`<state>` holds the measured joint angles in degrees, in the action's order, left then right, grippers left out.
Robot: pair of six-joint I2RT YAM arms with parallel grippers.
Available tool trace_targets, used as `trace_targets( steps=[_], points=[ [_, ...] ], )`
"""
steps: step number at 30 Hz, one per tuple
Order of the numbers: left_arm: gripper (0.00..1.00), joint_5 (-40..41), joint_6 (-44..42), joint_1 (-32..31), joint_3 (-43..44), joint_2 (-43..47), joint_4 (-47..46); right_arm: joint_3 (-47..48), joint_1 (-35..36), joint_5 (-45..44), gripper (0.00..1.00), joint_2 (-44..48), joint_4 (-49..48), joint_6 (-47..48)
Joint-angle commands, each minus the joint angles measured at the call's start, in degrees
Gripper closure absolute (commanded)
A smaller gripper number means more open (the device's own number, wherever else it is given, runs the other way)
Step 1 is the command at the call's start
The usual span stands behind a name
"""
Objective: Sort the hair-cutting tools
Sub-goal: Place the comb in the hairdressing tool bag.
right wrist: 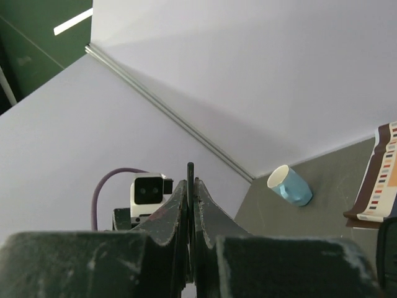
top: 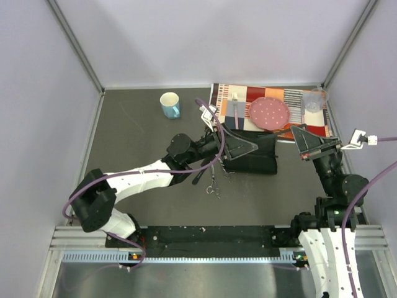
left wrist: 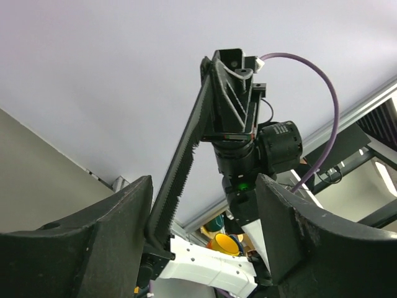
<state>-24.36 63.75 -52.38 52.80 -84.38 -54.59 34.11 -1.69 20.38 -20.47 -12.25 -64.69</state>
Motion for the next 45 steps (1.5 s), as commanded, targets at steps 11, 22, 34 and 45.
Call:
trace_targets(
  steps=[11, 22, 34, 45],
  points=[
    [0.51, 2.3, 7.1, -2.8, 3.1, -2.0, -8.7, -4.2, -0.3, -2.2, 1.00, 0.3, -10.3, -6.1],
    [1.00, 6.7, -0.4, -2.0, 2.7, 1.7, 2.8, -0.9, -0.3, -2.3, 0.36, 1.0, 6.2, -0.3],
    [1.00, -4.6, -15.8, 12.5, 5.6, 3.9, 42.0, 10.0, -0.3, -4.4, 0.08, -6.0, 36.9, 17.3],
    [1.00, -18.9, -24.6, 21.6, 12.8, -13.8, 56.8, 2.2, 3.3, -5.5, 0.58, -25.6, 34.7, 23.3]
  ],
)
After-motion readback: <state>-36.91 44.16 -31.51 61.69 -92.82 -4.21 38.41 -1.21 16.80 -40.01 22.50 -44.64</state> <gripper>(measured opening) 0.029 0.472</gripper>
